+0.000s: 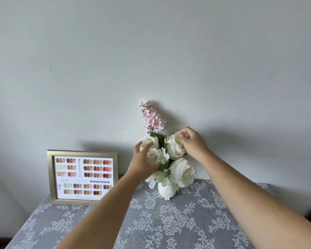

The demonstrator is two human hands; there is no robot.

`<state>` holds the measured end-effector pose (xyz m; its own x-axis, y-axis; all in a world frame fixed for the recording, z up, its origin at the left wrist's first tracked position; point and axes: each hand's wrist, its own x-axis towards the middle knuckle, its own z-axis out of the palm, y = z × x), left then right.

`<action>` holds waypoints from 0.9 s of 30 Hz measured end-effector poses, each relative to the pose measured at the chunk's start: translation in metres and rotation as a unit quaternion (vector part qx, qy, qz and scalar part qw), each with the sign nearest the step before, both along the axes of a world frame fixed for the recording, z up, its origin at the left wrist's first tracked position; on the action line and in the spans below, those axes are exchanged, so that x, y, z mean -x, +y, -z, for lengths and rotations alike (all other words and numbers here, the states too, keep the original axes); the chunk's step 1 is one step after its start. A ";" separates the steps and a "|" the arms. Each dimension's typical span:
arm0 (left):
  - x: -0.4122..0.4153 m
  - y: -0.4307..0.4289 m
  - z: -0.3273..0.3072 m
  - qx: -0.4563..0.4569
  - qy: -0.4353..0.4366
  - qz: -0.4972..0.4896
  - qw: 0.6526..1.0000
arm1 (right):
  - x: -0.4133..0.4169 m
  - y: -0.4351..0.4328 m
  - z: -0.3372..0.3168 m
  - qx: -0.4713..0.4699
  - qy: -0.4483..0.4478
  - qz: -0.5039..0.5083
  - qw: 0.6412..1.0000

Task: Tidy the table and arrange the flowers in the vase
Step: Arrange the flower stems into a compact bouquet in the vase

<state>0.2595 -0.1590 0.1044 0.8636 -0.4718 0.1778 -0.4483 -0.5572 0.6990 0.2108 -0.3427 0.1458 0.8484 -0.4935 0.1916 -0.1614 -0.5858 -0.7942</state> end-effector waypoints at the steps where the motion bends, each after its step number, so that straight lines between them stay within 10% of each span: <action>1: 0.000 0.000 0.001 0.000 -0.001 -0.001 1.000 | 0.001 -0.003 0.001 -0.012 0.013 -0.034 0.999; 21: -0.003 0.009 -0.005 -0.036 -0.035 -0.025 0.998 | 0.013 -0.003 0.018 0.089 -0.009 -0.028 0.996; 27: -0.003 0.010 -0.002 0.066 0.102 -0.010 0.993 | 0.052 -0.011 0.034 0.060 -0.048 -0.136 0.988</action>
<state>0.2624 -0.1490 0.1065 0.8968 -0.4388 0.0566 -0.2794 -0.4626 0.8414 0.1591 -0.3540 0.1117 0.9214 -0.2198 0.3204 0.0866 -0.6877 -0.7208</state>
